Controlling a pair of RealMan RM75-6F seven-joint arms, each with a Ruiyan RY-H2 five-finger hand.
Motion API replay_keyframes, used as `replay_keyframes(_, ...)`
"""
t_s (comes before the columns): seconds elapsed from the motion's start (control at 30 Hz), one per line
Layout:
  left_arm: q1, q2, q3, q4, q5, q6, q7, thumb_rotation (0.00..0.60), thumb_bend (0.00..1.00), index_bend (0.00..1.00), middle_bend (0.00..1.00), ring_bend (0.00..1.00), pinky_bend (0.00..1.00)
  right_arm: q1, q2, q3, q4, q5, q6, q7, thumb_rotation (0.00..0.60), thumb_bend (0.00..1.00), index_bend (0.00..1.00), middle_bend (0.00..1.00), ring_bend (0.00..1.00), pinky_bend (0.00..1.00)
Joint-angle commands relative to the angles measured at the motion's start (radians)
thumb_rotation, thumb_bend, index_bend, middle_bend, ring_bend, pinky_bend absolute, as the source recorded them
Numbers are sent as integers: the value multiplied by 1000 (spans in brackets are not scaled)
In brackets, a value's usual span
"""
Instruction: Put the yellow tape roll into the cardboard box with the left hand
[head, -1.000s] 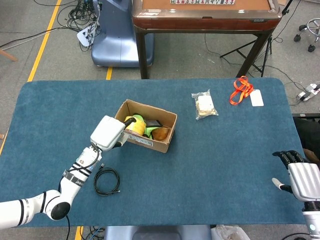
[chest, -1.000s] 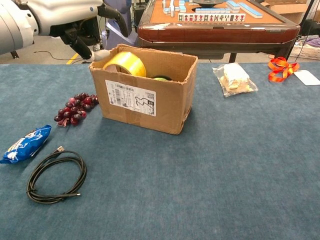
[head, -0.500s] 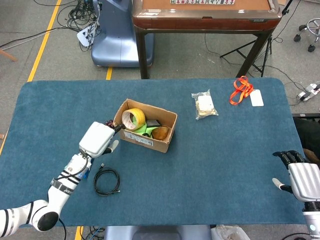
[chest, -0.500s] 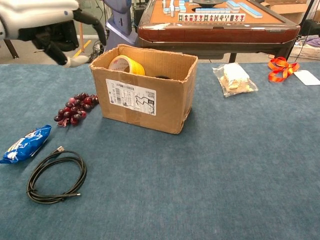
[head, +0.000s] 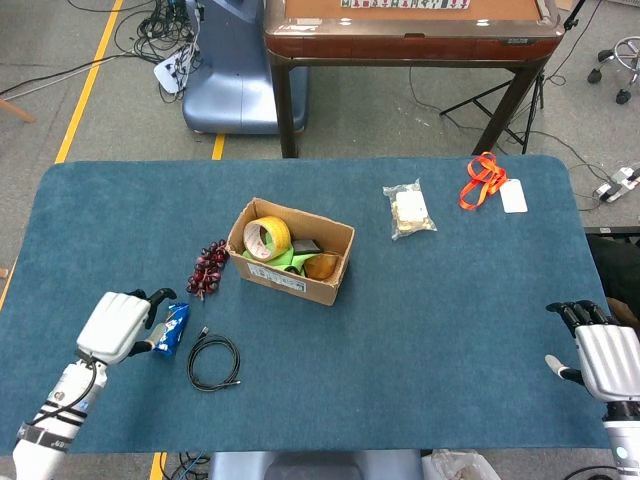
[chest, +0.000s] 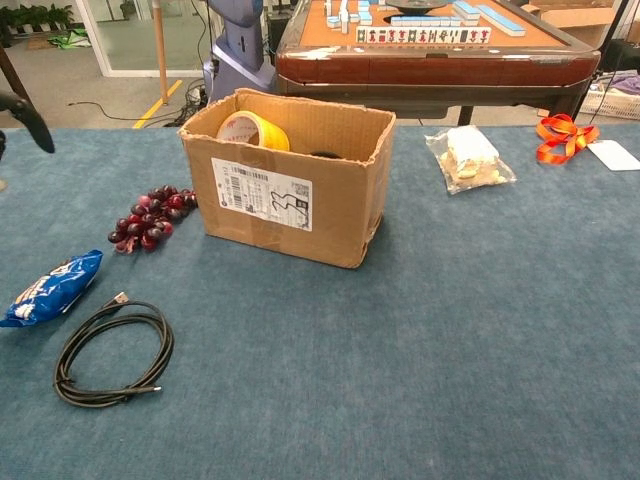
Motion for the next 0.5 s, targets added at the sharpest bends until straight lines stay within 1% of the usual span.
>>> replay_keyframes(0.03, 67, -12, 39, 31, 68, 68, -65, 600, 353, 328, 661, 476, 625, 0, -5, 1, 4, 7, -1, -10, 600, 81, 322, 339, 223, 516)
replay_keyframes(0.1, 103, -15, 60, 42, 103, 98, -83, 600, 353, 332, 661, 476, 622, 0, -9, 2, 6, 12, 0, -20, 600, 81, 326, 341, 223, 516)
replay_keyframes(0.3, 213, -40, 105, 86, 180, 211, -72, 600, 345, 338, 660, 469, 612, 0, -17, 3, 9, 19, 2, -36, 600, 81, 331, 342, 223, 516)
replay_keyframes(0.4, 256, -55, 127, 112, 211, 241, -52, 600, 342, 339, 660, 469, 611, 1, -23, 3, 14, 26, -2, -44, 600, 81, 331, 342, 223, 516)
replay_keyframes(0.5, 283, -65, 148, 133, 241, 243, -60, 600, 341, 339, 660, 469, 611, 4, -31, 4, 20, 37, -10, -51, 600, 81, 331, 342, 224, 516)
